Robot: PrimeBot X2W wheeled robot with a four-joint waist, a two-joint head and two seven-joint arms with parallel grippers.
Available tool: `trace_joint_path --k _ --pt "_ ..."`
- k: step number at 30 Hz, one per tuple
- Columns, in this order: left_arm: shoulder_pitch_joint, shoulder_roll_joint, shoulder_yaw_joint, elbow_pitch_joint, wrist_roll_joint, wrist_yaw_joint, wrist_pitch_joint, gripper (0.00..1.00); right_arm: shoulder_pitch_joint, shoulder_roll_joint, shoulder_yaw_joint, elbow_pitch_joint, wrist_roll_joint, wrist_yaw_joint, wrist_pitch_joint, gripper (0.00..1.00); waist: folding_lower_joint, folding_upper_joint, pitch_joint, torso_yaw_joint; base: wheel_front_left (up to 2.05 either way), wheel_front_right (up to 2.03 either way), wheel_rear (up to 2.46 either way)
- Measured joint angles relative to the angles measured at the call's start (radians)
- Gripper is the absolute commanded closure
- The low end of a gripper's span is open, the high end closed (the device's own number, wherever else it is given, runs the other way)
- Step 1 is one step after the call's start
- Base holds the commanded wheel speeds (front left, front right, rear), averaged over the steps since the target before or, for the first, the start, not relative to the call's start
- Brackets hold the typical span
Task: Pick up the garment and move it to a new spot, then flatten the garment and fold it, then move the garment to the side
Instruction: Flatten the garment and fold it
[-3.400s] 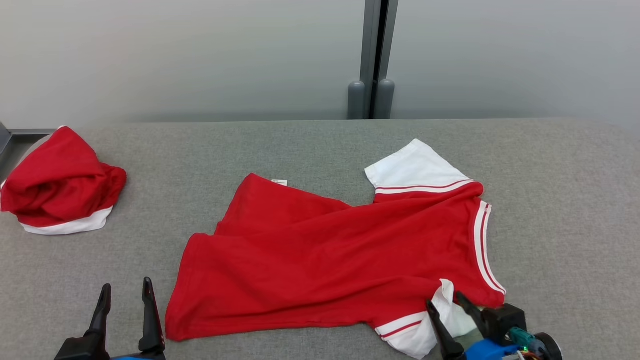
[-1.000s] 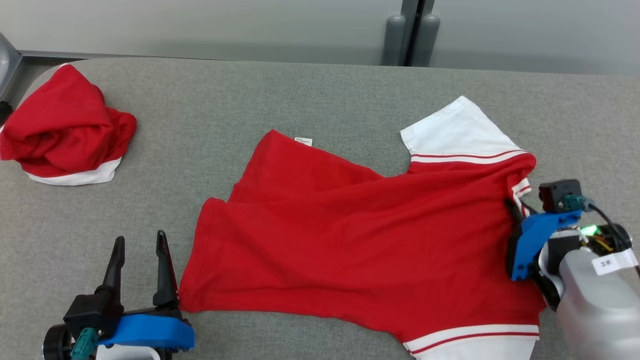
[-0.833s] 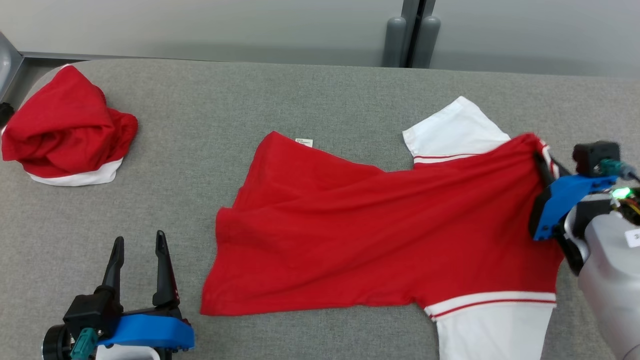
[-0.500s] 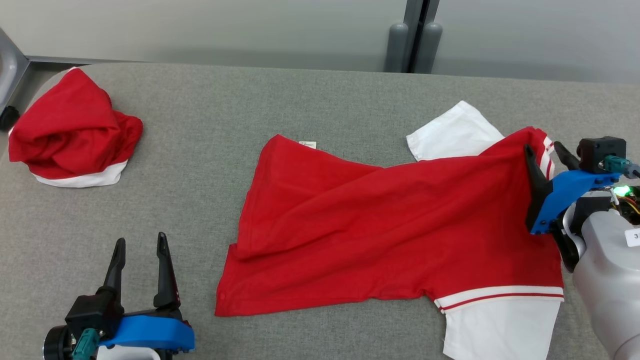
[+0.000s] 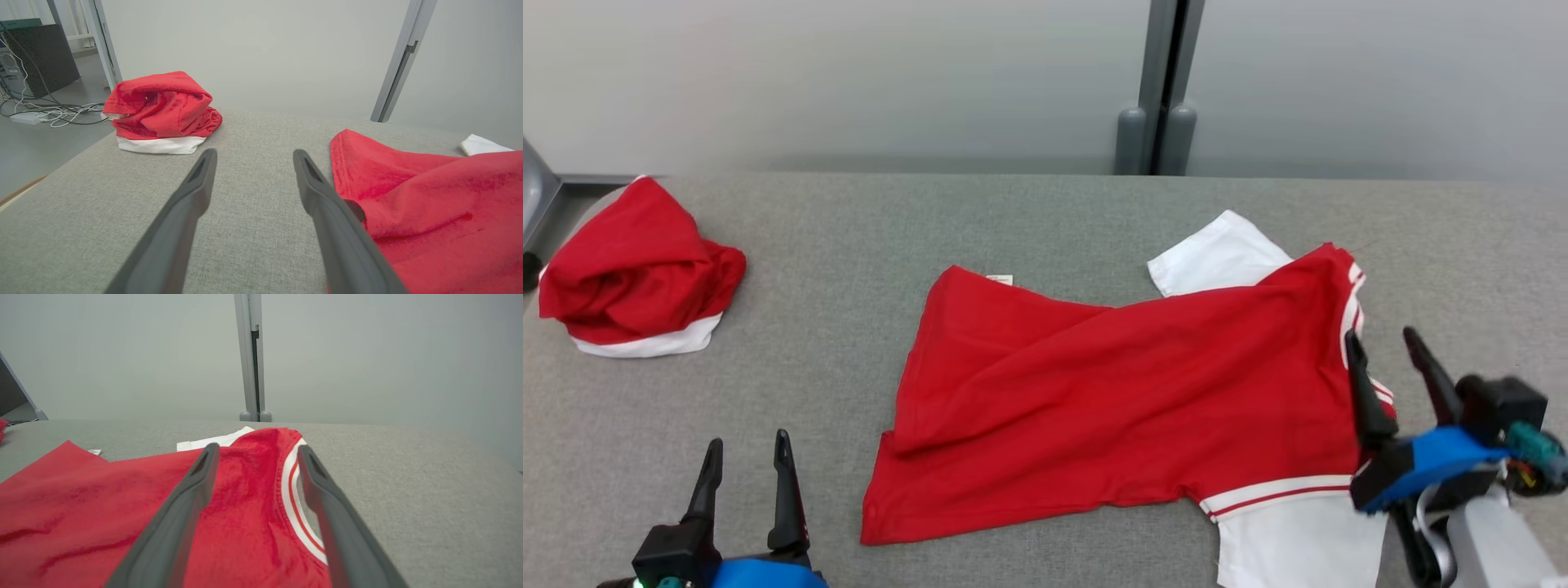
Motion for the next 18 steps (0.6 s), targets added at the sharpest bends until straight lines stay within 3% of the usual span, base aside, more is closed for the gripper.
trace_joint_path --k 7,18 --pt "0.036 0.000 -0.002 0.007 0.026 -0.001 0.000 0.00 0.191 0.074 -0.021 -0.189 -0.048 0.000 0.000 0.00 0.0000 -0.0001 -0.033 -0.025 0.00 0.00 0.00" --pt "0.068 0.002 -0.019 0.034 0.069 -0.011 0.000 0.00 0.354 0.117 -0.045 -0.280 -0.072 0.000 0.000 0.00 0.0000 -0.0001 -0.079 -0.030 0.00 0.00 0.00"
